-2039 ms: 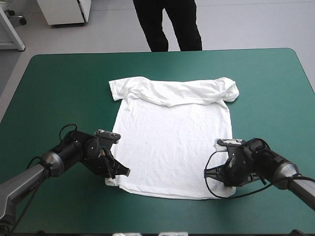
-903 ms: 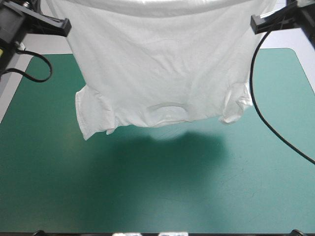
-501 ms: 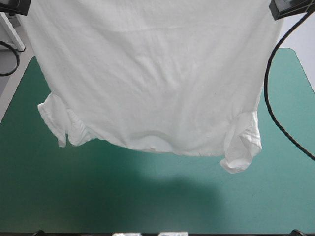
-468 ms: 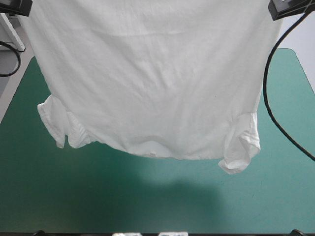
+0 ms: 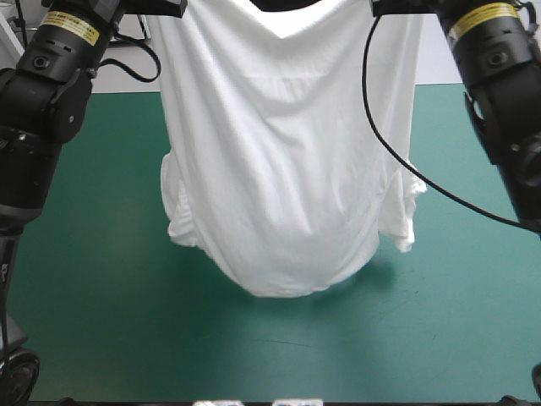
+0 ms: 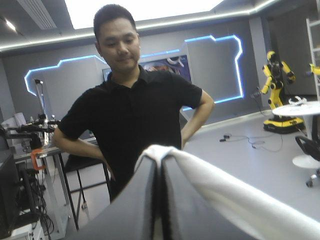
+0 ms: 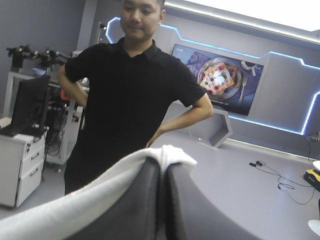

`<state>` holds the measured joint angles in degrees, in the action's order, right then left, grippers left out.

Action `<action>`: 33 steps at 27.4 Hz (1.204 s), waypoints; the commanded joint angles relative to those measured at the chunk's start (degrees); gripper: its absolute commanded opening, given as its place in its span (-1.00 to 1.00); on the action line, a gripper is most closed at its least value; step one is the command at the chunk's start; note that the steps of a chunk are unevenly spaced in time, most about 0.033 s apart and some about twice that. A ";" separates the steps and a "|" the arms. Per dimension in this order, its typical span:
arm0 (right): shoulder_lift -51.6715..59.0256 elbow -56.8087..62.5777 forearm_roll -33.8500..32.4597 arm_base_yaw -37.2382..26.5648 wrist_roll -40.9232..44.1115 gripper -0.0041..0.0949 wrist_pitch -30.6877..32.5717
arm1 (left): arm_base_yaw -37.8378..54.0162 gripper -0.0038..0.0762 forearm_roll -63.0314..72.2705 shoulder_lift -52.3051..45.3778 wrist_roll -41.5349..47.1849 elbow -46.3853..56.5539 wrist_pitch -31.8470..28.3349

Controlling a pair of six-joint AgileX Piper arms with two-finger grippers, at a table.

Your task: Fold the cloth

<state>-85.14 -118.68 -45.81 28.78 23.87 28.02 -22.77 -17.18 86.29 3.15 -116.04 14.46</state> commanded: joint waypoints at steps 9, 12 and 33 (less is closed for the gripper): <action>-7.79 -11.34 -2.63 -10.57 13.64 -0.95 -15.30 | 5.81 -0.93 -0.38 4.45 1.76 -7.13 -19.33; -9.95 -12.14 1.11 -10.57 9.03 -0.95 -12.68 | 5.81 -0.93 -0.38 6.22 1.76 -7.23 -18.07; -8.60 31.90 47.07 -16.69 -23.29 -0.95 9.01 | 6.85 -0.93 5.32 -5.10 5.56 48.81 1.09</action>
<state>-100.03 -91.52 0.00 12.04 2.96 38.84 -15.86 -12.69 88.33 7.69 -71.83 19.15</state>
